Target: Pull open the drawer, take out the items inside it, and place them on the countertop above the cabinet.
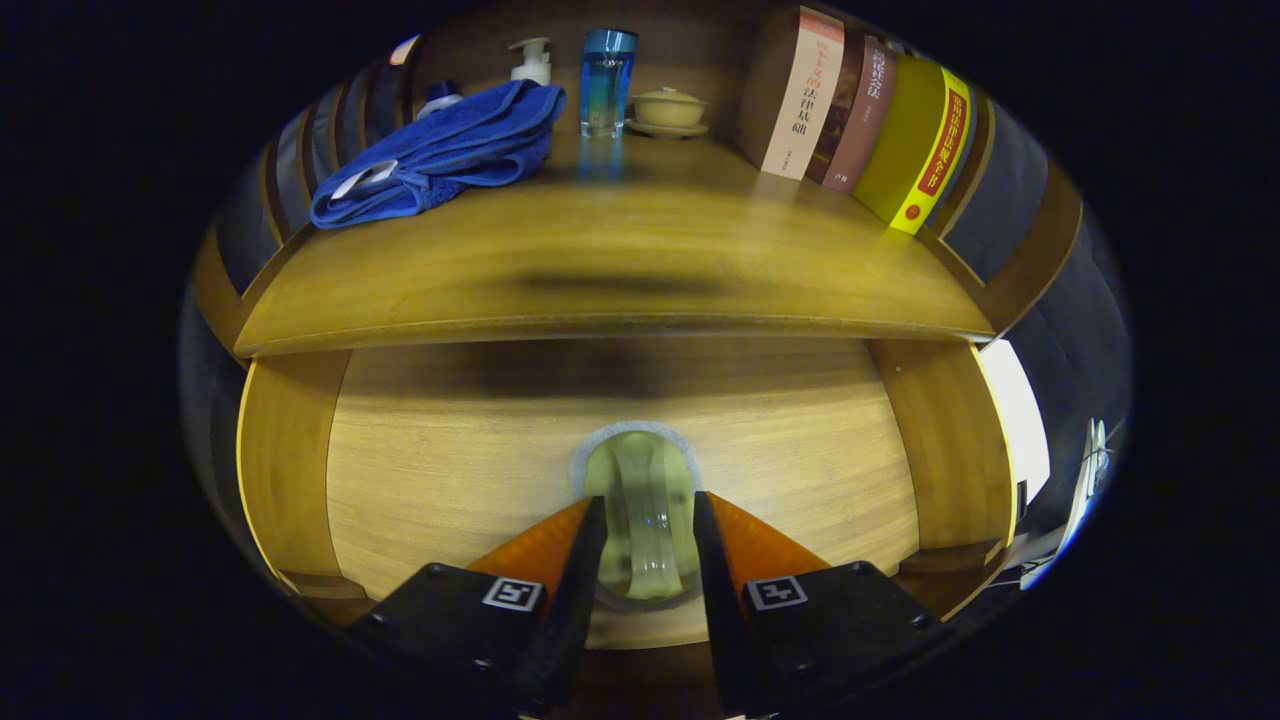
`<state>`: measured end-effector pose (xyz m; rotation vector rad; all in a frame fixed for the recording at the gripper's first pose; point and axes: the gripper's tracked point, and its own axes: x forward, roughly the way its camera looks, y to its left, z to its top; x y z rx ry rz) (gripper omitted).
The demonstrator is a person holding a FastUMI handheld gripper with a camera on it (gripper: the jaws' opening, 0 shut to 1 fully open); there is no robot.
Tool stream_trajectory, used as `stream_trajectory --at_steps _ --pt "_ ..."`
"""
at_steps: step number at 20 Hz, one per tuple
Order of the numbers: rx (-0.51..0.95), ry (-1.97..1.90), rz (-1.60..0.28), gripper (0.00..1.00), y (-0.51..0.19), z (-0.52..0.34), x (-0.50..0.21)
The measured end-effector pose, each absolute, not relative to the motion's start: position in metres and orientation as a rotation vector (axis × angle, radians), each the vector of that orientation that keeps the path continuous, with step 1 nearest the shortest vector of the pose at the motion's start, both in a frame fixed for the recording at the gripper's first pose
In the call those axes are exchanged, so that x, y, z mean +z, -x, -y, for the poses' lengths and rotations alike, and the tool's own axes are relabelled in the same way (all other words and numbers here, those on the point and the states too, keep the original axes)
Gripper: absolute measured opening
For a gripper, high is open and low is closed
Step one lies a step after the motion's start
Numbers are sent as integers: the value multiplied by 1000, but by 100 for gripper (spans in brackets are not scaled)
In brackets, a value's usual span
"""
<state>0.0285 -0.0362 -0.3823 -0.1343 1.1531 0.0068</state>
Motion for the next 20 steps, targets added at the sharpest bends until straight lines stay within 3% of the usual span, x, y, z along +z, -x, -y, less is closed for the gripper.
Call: stream_trajectory --at_steps 3,4,20 --pt "-11 121 -1156 30 -24 40 -382" --pt "-10 120 -1159 28 -23 40 -382" --pt "18 143 -1114 27 -20 42 -301"
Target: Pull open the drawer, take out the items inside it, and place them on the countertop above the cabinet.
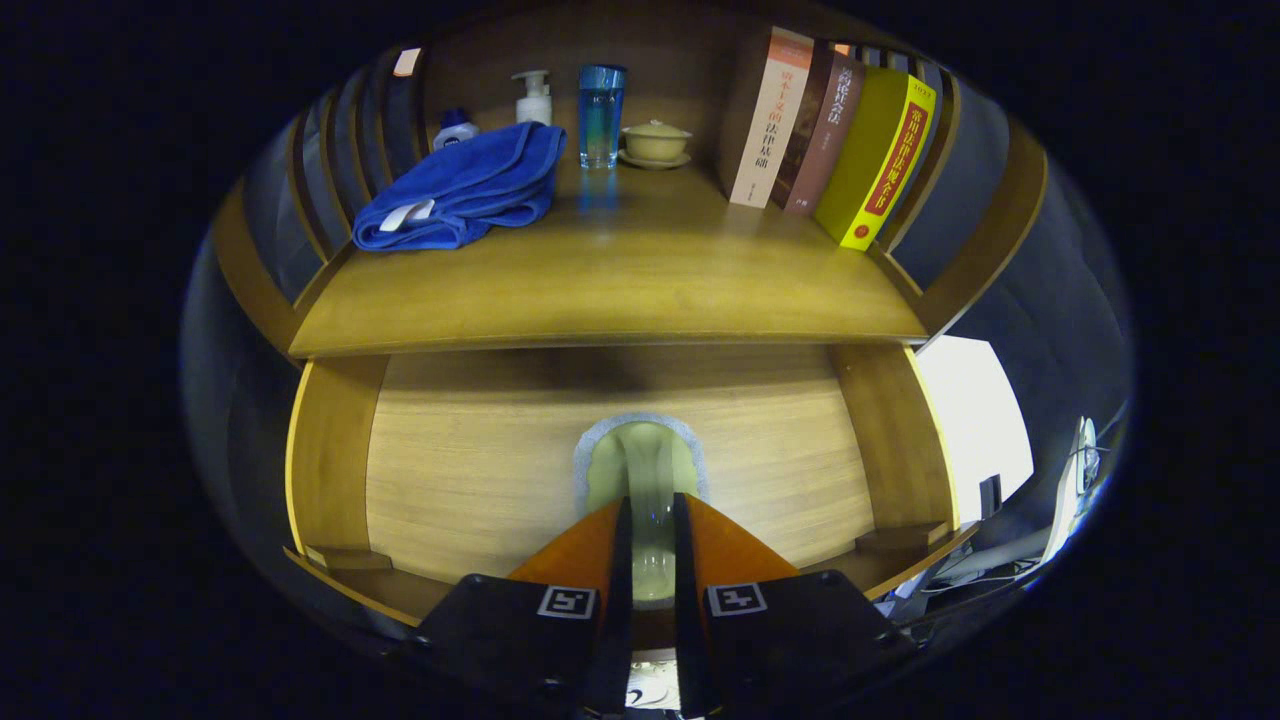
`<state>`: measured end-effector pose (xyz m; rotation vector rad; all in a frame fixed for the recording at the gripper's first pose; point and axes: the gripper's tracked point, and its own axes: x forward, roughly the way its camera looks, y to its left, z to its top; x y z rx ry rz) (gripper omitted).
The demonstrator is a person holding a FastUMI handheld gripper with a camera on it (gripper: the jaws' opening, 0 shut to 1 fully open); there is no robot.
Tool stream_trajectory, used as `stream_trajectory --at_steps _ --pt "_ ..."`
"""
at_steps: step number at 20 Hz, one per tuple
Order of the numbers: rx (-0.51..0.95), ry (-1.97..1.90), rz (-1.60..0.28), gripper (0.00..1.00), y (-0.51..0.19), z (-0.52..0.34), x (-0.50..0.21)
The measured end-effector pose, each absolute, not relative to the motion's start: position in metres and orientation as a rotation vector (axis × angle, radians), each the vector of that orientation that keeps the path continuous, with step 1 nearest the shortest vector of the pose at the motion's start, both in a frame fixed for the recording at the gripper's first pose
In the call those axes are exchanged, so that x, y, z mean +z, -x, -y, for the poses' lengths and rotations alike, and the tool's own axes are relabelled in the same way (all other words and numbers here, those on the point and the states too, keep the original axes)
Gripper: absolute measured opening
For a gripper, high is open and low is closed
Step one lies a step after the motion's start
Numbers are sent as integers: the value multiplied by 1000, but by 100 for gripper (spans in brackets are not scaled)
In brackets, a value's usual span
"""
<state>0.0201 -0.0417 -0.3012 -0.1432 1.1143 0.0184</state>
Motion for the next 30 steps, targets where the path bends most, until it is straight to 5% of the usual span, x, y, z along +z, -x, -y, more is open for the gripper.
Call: stream_trajectory --at_steps 11,30 --pt "39 191 -1032 27 -68 28 -239" --pt "-2 180 -946 27 -179 26 -251"
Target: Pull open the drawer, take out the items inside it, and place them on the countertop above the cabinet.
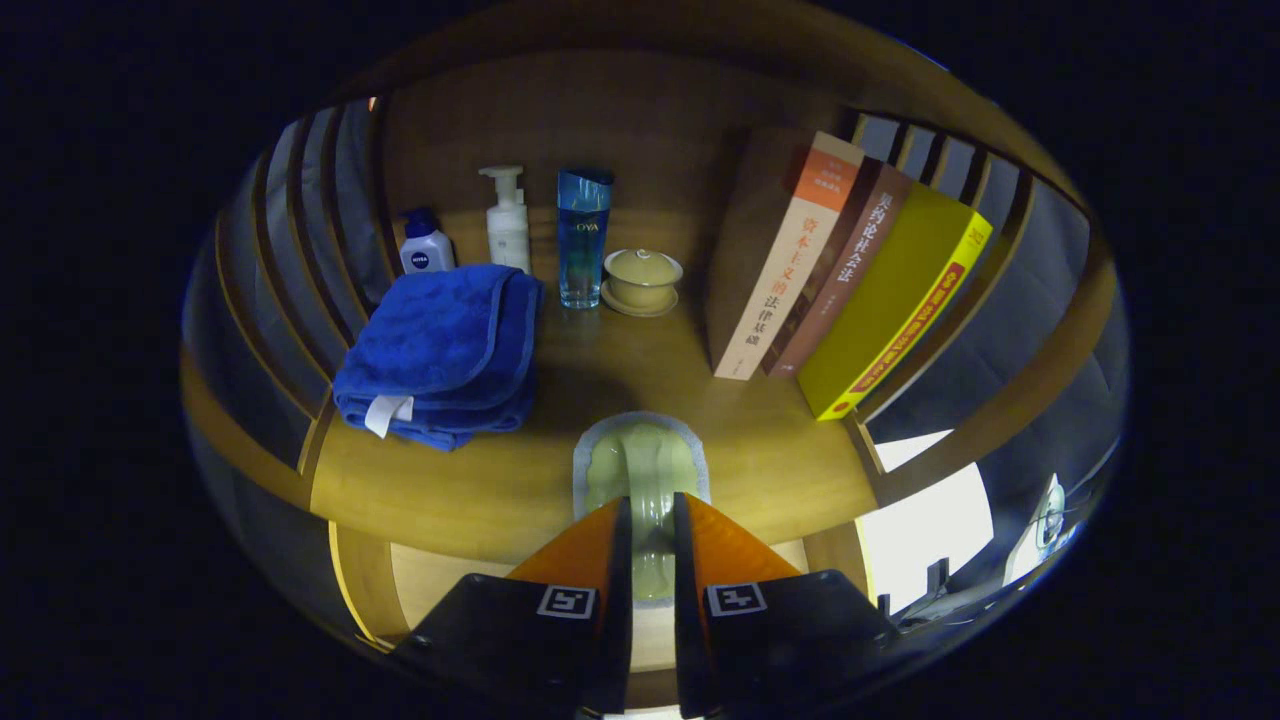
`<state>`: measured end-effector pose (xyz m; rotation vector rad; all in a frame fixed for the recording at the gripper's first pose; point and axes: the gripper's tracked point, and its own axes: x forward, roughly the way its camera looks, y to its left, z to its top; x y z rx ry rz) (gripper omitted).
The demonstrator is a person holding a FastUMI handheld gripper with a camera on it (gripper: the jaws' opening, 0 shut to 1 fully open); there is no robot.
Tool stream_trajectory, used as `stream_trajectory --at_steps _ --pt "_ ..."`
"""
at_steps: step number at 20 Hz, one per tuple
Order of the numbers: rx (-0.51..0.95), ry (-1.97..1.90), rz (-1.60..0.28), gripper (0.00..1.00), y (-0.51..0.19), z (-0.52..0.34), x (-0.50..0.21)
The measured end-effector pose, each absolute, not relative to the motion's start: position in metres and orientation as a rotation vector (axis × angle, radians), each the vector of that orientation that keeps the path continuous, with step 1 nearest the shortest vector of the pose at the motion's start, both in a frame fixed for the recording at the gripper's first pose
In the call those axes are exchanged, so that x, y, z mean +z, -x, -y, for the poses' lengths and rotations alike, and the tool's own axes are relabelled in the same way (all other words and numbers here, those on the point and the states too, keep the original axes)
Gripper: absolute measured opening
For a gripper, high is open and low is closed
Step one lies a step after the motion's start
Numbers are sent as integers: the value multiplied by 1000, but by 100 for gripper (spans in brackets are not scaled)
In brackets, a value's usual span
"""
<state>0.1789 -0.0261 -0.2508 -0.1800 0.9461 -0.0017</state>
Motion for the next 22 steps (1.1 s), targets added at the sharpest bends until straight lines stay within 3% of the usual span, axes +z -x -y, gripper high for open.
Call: stream_trajectory --at_steps 16,21,22 --pt "-15 123 -769 27 -227 9 -266" --pt "-13 125 -756 31 -229 5 -267" --pt "-16 129 -750 35 -230 8 -266"
